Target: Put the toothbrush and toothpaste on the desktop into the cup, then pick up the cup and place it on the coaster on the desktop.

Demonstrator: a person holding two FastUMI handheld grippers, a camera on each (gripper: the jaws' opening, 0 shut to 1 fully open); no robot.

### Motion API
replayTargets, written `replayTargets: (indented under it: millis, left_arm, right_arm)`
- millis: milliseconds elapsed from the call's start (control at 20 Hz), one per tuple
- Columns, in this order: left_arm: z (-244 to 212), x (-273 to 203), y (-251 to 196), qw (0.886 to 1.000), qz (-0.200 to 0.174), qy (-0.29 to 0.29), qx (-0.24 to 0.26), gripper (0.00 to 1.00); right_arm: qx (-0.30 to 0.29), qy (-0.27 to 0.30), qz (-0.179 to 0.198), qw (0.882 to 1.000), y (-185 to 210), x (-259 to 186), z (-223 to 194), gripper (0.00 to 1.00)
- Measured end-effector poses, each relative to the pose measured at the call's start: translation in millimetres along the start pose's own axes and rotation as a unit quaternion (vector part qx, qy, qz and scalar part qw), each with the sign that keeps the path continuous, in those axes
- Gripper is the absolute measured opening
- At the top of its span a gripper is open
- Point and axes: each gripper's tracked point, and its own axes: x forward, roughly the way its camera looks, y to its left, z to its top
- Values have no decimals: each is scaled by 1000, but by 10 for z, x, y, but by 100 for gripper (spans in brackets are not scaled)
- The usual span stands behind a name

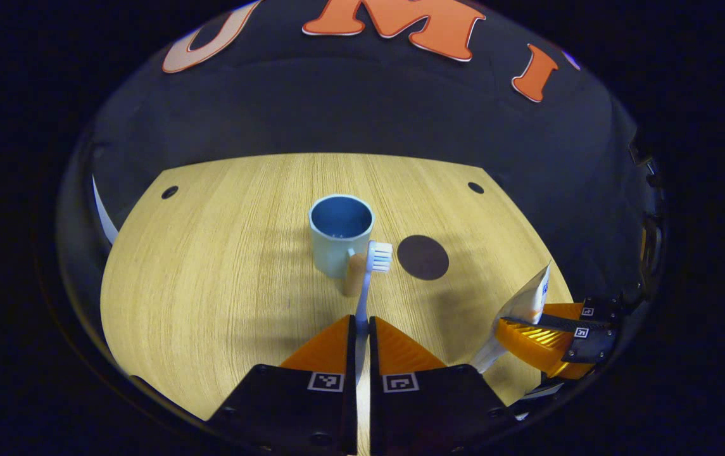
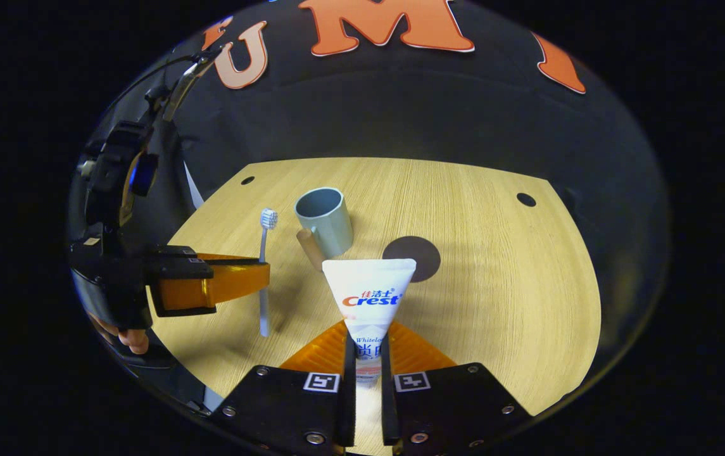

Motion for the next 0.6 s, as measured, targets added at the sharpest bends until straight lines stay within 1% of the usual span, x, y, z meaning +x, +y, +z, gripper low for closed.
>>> replayTargets:
  millis: [100, 200, 350, 500, 600]
  left_arm:
    - [96, -82, -35, 1000, -7, -19, 5, 8]
    - [211, -145, -8, 999, -4, -38, 11, 8]
    - [308, -186, -14, 998, -14, -58, 3, 8]
    - [537, -183, 5, 995, -32, -95, -2, 8]
    - [733, -204, 17, 992, -37, -122, -6, 8]
  right_arm:
    - [-15, -15, -8, 1000, -1, -10, 53, 17]
    - [-26, -30, -14, 999, 16, -64, 87, 17]
    - [-16, -58, -1, 998, -4, -155, 185, 17]
    - [-13, -94, -3, 996, -20, -309, 270, 17]
    - [-15, -108, -7, 994, -27, -356, 245, 17]
